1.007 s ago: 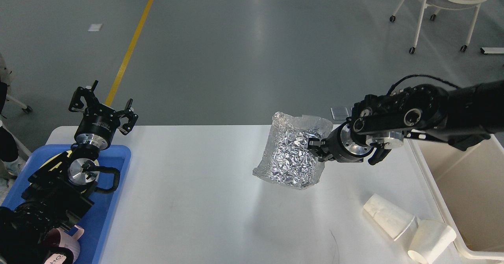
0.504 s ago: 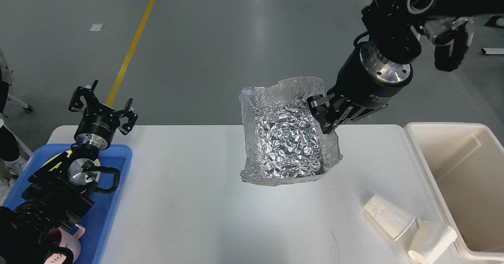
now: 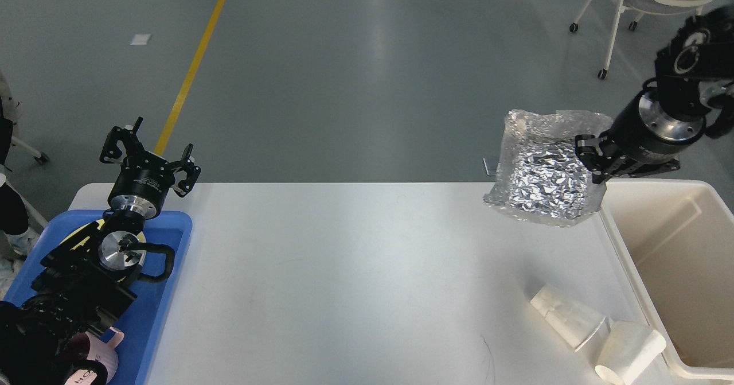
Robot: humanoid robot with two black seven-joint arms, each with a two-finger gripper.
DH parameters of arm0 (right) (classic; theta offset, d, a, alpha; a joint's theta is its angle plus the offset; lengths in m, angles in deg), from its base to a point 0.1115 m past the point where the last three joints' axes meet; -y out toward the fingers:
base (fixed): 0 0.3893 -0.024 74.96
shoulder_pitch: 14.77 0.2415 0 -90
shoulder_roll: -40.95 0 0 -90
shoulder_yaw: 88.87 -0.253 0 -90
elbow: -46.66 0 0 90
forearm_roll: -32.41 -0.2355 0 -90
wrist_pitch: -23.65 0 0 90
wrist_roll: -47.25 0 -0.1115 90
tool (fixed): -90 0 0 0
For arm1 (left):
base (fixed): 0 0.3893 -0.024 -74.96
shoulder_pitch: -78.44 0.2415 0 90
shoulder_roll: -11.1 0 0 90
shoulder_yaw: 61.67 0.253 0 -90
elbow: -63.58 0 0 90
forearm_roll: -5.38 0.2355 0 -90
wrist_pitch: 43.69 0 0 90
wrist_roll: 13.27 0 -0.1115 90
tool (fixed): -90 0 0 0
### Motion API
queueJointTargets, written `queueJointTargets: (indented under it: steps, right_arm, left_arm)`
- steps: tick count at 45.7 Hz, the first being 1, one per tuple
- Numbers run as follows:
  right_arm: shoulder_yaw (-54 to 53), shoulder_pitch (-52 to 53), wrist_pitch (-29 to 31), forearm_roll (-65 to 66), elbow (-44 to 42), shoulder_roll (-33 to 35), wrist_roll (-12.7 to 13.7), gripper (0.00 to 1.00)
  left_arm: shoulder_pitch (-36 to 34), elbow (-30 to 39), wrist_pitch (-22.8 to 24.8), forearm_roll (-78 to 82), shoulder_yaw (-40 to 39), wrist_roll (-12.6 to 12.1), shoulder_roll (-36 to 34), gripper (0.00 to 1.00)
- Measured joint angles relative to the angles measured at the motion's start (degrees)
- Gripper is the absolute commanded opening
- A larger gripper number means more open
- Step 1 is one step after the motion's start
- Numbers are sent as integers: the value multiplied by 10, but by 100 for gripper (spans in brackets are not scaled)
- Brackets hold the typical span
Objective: Tidy desktop
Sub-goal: 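Lift the foil packet and drop it into the white bin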
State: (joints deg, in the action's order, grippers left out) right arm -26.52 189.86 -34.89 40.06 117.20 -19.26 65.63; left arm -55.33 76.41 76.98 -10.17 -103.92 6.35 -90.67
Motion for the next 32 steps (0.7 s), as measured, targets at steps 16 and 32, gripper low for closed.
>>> queueJointTargets:
  steps: [16,32]
  right_arm:
    - [-27,-423,-273,5,-326,4,6,0]
    - [-115,-684,-363,-53,-633,-114,25,88]
  left_arm:
    - [0,0,0,0,0,0,0,99]
    - [0,0,0,0,0,0,0,99]
